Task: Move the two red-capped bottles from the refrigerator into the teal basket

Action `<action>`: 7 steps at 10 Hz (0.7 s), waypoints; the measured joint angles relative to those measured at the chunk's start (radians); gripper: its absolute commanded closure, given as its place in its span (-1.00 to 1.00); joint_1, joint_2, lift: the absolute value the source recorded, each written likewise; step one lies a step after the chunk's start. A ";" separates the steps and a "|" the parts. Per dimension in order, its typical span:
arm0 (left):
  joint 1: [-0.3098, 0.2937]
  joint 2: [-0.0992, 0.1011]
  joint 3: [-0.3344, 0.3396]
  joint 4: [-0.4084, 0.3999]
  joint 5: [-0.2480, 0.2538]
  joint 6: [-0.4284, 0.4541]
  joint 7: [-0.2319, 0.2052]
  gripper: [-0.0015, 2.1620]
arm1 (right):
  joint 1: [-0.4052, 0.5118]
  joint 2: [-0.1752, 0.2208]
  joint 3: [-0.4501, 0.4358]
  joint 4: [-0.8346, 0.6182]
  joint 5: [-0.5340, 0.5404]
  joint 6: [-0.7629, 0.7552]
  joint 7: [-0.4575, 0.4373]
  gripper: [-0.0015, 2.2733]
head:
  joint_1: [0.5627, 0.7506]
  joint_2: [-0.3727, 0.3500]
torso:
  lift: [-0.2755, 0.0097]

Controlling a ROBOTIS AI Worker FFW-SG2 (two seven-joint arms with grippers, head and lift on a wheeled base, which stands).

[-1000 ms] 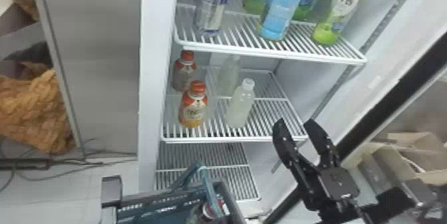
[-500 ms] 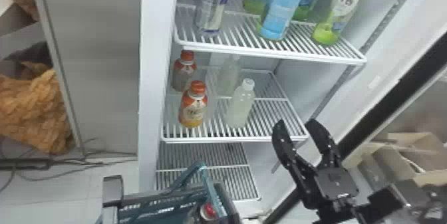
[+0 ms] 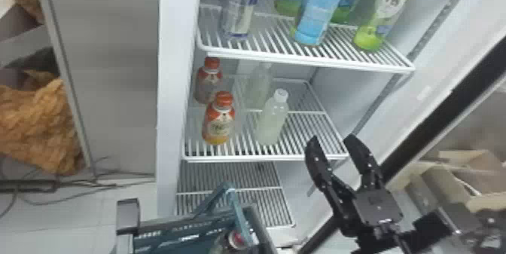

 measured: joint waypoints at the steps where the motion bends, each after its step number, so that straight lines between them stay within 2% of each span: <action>1: 0.000 0.000 0.000 0.000 0.000 0.000 0.000 0.04 | 0.000 0.000 0.000 0.001 0.000 0.000 0.000 -0.66 | 0.41 -0.94 | -0.67; 7: 0.004 -0.001 0.002 0.000 0.002 -0.004 0.000 0.04 | 0.002 0.000 0.000 0.001 0.000 0.000 -0.001 -0.66 | 0.41 -0.94 | -0.67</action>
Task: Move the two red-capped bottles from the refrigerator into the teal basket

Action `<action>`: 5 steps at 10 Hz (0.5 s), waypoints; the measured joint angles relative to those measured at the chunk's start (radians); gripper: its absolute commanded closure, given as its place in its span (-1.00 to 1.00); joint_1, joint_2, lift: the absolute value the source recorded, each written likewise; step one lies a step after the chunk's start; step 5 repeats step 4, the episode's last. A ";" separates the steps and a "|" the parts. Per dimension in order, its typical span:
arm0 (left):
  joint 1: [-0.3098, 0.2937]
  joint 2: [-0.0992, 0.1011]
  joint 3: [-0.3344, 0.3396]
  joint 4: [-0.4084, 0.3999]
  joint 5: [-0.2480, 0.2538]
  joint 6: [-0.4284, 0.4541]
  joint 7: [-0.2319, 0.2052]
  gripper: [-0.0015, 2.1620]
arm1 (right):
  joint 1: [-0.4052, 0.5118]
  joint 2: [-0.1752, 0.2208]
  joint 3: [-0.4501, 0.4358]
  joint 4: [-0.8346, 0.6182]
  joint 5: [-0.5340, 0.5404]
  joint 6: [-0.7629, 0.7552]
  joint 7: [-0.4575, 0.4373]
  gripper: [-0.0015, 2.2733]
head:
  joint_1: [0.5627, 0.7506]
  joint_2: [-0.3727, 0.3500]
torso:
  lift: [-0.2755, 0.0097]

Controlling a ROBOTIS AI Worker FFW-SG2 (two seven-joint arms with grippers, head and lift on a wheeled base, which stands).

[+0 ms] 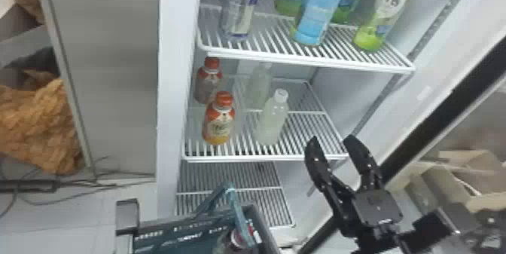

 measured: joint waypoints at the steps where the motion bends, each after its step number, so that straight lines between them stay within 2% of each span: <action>1: 0.001 0.000 0.000 0.000 0.000 -0.001 0.000 0.04 | 0.001 0.000 0.000 -0.001 0.000 0.000 0.000 -0.66 | 0.41 -0.94 | -0.67; 5: 0.001 0.000 0.000 0.000 0.000 -0.001 0.000 0.04 | 0.001 0.000 0.001 -0.002 0.000 0.000 0.000 -0.66 | 0.41 -0.94 | -0.67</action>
